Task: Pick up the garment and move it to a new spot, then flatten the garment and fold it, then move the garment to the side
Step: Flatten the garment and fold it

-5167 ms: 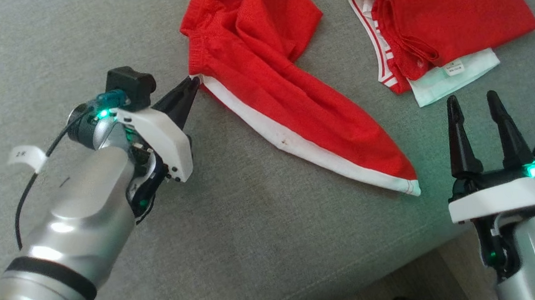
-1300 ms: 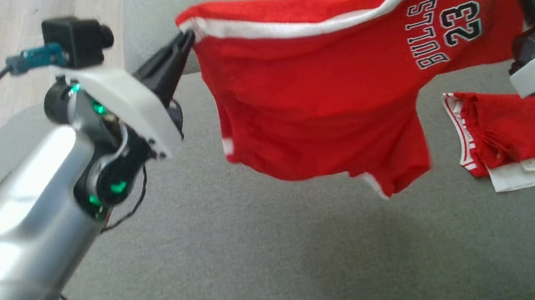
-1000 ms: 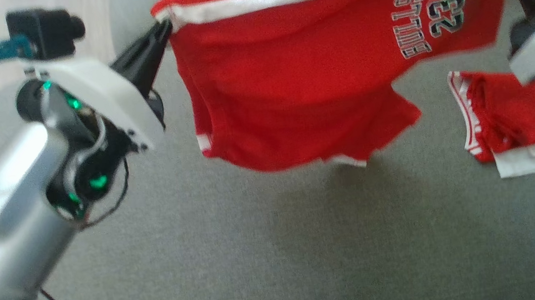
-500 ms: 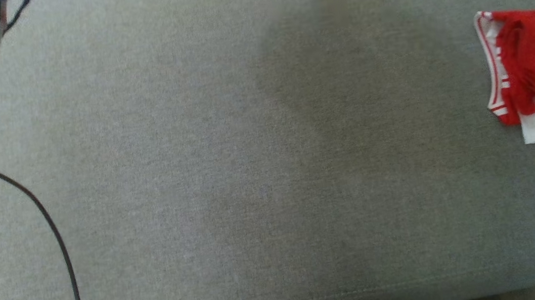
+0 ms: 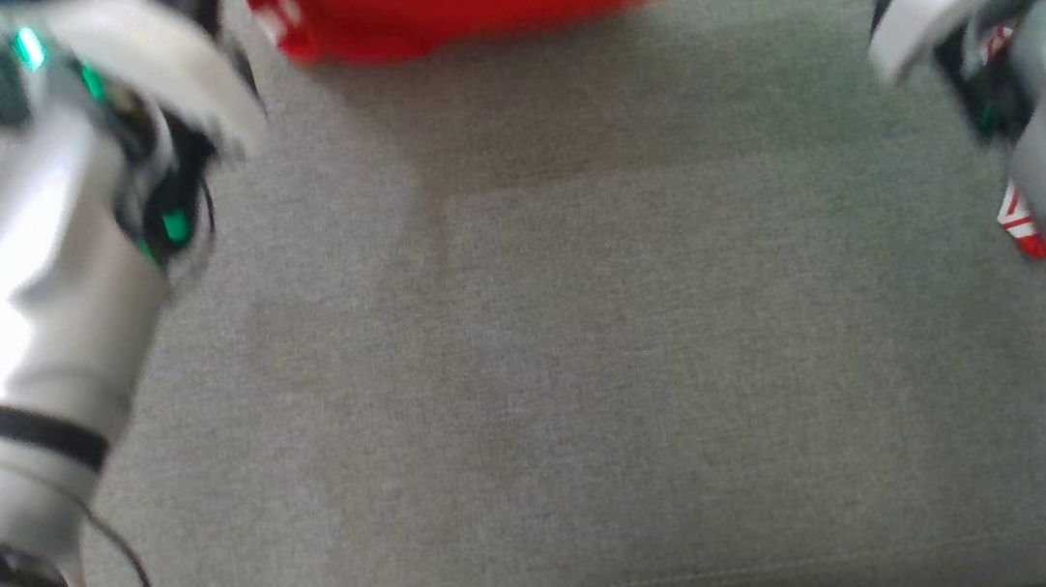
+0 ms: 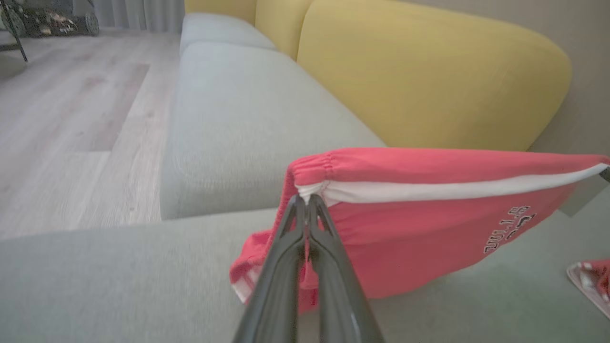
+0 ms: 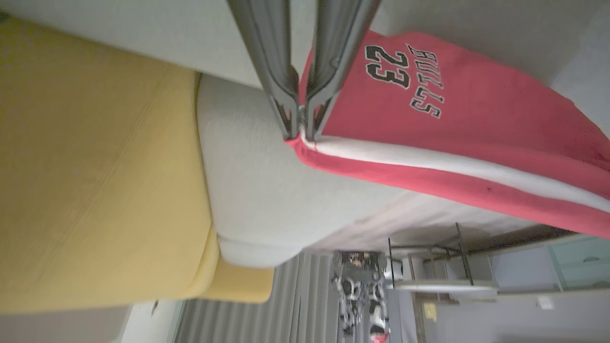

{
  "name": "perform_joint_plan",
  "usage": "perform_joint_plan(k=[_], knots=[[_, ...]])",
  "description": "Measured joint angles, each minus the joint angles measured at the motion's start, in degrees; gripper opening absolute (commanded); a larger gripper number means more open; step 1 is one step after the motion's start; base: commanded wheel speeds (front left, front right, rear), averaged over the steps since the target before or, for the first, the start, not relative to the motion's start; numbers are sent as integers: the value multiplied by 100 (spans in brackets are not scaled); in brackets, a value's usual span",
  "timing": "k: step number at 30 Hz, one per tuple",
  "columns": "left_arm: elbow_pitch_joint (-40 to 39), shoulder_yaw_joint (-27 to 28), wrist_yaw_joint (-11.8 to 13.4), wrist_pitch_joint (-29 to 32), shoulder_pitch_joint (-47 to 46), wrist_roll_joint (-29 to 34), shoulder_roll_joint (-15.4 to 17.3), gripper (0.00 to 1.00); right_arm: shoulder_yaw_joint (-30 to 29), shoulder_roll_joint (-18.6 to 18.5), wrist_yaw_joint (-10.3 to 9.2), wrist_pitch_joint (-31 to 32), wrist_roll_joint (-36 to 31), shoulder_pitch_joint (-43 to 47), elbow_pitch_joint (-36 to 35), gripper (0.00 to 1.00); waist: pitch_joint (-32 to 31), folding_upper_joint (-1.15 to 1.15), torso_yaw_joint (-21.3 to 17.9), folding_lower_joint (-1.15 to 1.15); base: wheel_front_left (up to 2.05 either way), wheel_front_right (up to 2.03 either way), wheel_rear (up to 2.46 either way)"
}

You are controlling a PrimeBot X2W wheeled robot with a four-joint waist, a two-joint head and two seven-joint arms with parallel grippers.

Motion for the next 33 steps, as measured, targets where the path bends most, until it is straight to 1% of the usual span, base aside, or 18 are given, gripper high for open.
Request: perform_joint_plan(k=[3,6,9,14,23,27,30,33], knots=[[127,-236,-125,33,449,20,9,0,455,-54,0,202,327,392,41,0,-103,0,2,0,0,0,0],[175,-508,-212,89,847,126,47,0,867,-220,0,376,645,721,22,0,-247,0,-2,0,0,0,0],[172,-800,-257,116,1199,248,121,0,1233,-435,0,559,995,1021,-94,0,-420,0,-15,0,0,0,0],[53,-1188,-281,209,1681,350,287,0,1919,-792,0,871,1484,1450,-483,0,-728,0,-41,0,0,0,0],[-439,-1688,-304,487,2223,438,526,0,2714,-1407,0,1360,2207,1909,-1037,0,-1161,0,-75,0,0,0,0],[-712,-1861,-305,641,2512,437,701,0,3007,-1667,0,1562,2484,2056,-1327,0,-1332,0,-104,-1,0,0,0],[-950,-1898,-300,693,2750,435,808,0,3242,-1862,0,1725,2622,2108,-1521,0,-1464,0,-132,-1,0,0,0],[-1229,-1933,-233,765,2905,385,901,0,3411,-2079,0,1908,2807,2174,-1711,0,-1595,0,-153,-1,0,0,0]])
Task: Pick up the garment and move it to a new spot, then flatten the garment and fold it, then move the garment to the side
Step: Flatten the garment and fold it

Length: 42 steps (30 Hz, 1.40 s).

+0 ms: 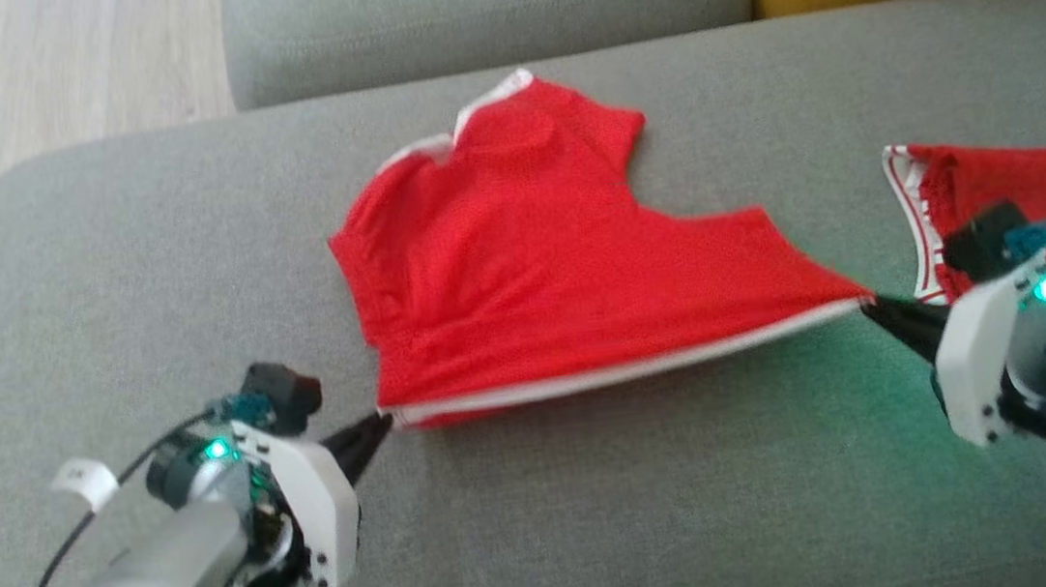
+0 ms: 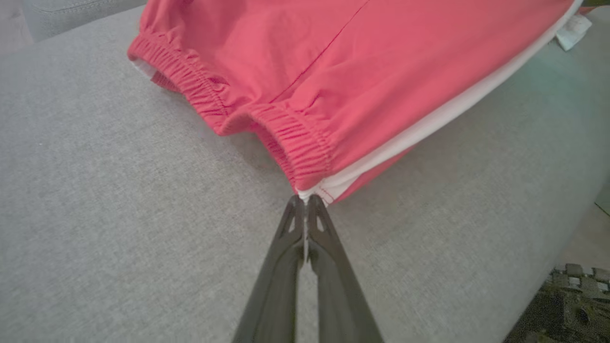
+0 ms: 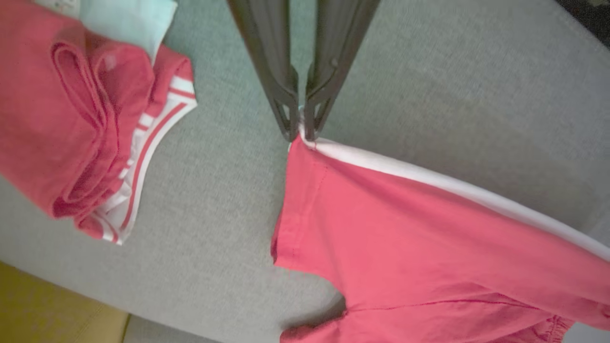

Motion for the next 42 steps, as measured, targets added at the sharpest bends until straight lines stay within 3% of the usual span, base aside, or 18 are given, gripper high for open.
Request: perform_joint_plan(k=[17,22,35,42], knots=[[-2496,-298,455,1157,985,-656,949,0,433,-1303,0,1523,1212,557,-1464,0,-432,0,-82,0,0,0,0],[-2958,-301,646,1257,1109,-746,1101,0,380,-1577,0,1636,1249,597,-1778,0,-386,0,-54,0,0,0,0],[-3158,99,896,970,747,-744,1102,0,-238,-1449,0,1255,789,-376,-1818,0,-105,0,286,0,0,0,0],[-3062,352,880,872,257,-745,747,0,-445,-1161,0,1221,338,-1322,-1329,0,336,0,800,0,0,0,0]])
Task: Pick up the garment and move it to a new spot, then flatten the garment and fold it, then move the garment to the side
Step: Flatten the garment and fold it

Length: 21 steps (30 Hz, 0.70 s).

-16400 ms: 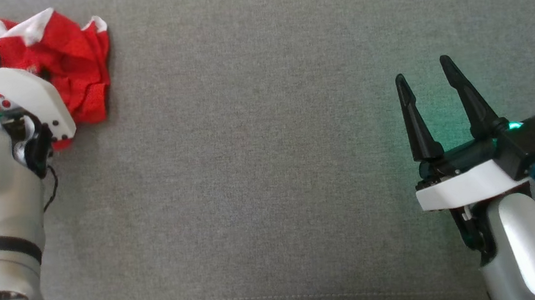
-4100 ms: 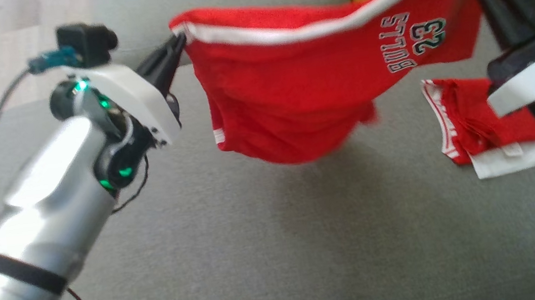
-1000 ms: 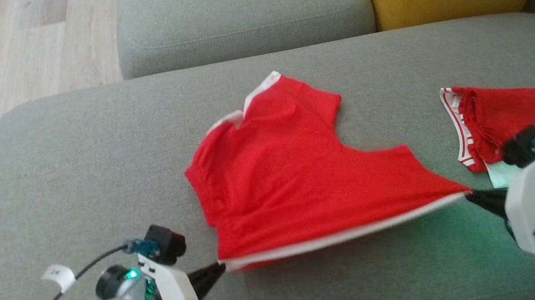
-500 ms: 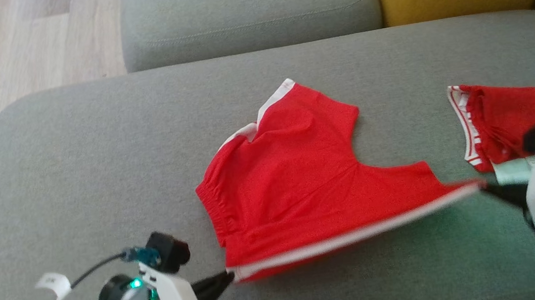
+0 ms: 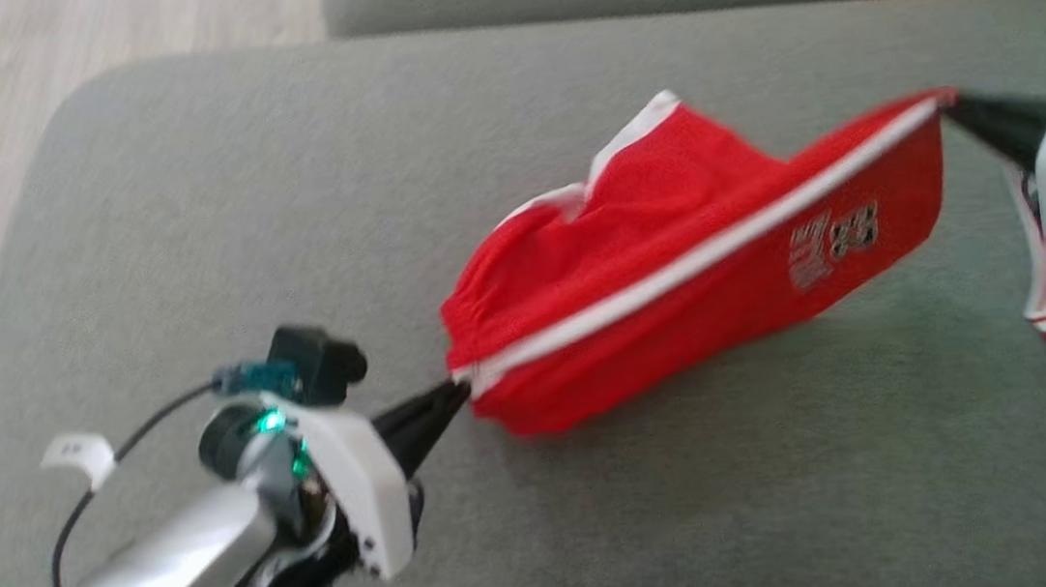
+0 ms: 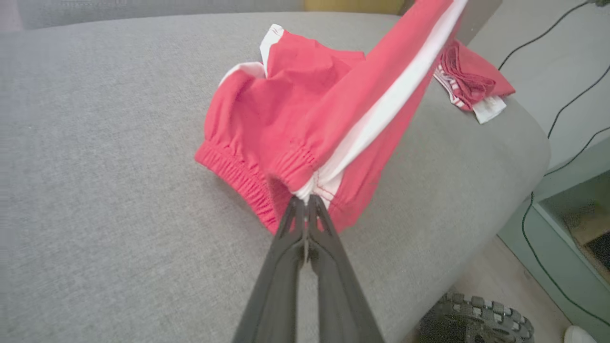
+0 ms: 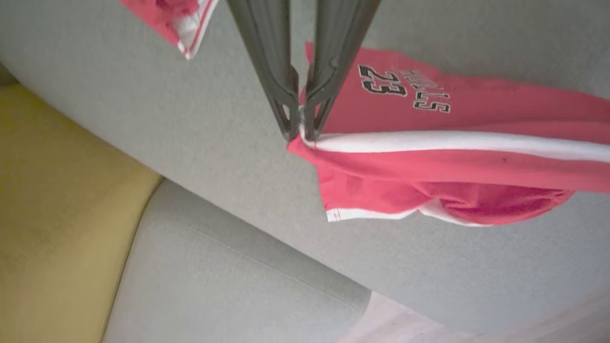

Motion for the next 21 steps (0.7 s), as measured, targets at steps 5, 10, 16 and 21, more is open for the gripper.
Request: perform_joint_plan(k=[5,10,16,21], knots=[[319,71,-102,-54,-344,1,-371,0,31,245,0,-74,-200,-508,366,0,332,0,380,0,0,0,0],[783,75,-256,-125,-612,1,-776,0,193,441,0,-127,-347,-949,833,0,686,0,727,0,0,0,0],[1389,92,-436,-269,-946,44,-1198,0,478,605,0,-132,-390,-1307,1354,0,1081,0,1056,0,0,0,0],[1791,92,-558,-390,-1145,45,-1491,0,635,681,0,-252,-389,-1398,1666,0,1330,0,1235,0,0,0,0]])
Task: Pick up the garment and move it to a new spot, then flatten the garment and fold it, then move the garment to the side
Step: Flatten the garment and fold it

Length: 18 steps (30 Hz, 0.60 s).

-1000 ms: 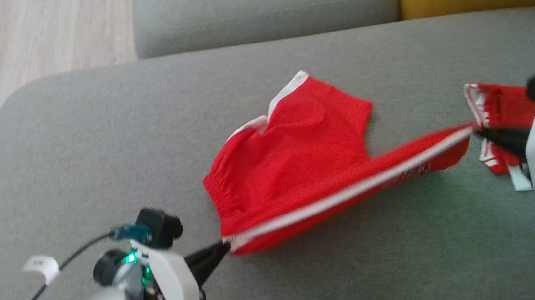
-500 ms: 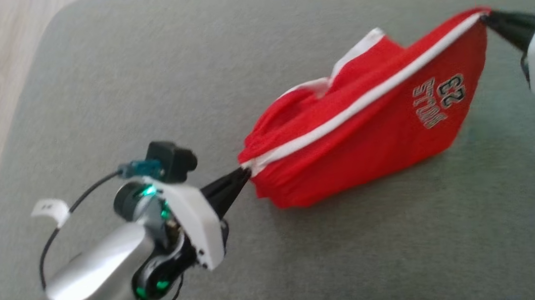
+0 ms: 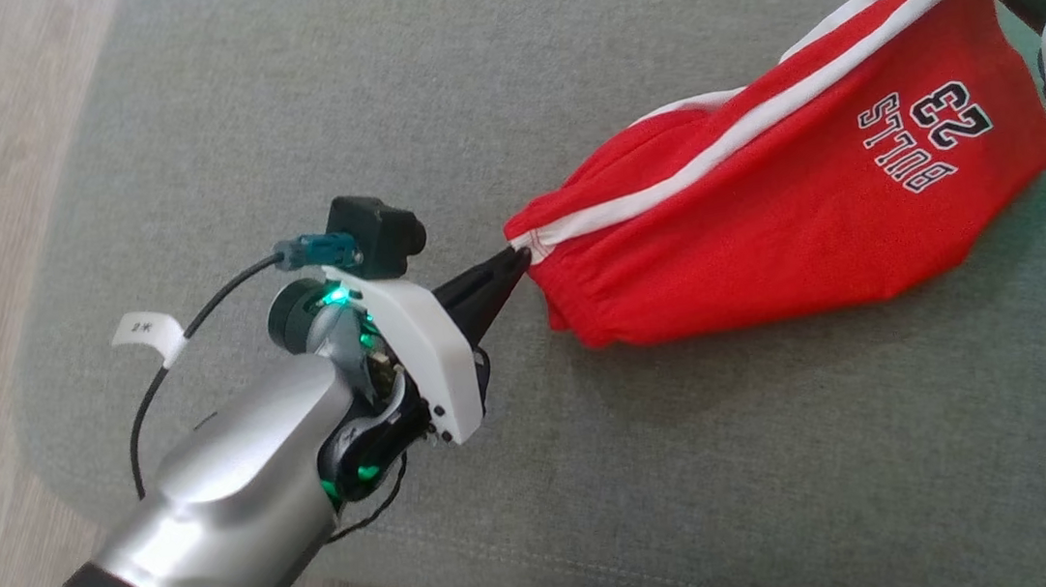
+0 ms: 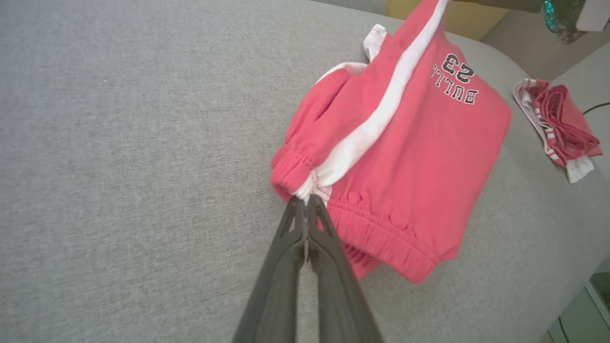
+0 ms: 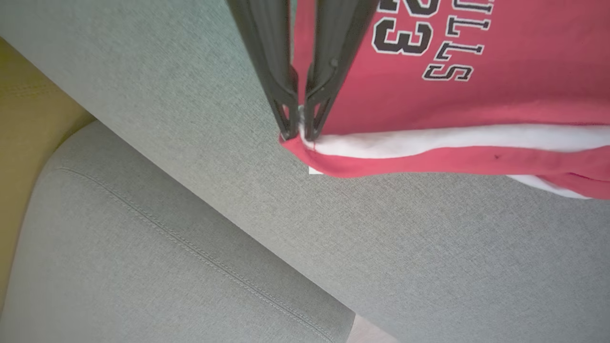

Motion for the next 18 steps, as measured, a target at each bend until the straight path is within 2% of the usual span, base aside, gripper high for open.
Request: perform_joint_plan(k=[6,7,8,9,10,11,18], knots=[[376,12,-101,-116,-143,0,-172,0,131,123,0,-360,-49,-210,392,0,159,0,104,0,0,0,0],[428,20,-118,-140,-163,0,-207,0,129,140,0,-488,-49,-225,466,40,174,0,113,0,0,0,0],[476,34,-143,-190,-174,0,-241,0,121,163,0,-582,-41,-227,545,100,187,0,121,0,0,0,0],[528,69,-140,-242,-182,-1,-279,0,129,189,0,-630,-45,-227,627,100,199,0,128,0,0,0,0],[590,114,-137,-288,-192,-3,-310,88,142,227,0,-627,-52,-226,697,100,208,0,129,0,0,0,0],[648,155,-133,-318,-209,-4,-333,100,168,250,0,-613,-53,-221,733,100,214,0,124,0,0,0,0],[898,221,-138,-548,-237,-14,-401,100,133,363,0,-1049,-43,-224,1290,100,144,0,1,0,0,0,0]])
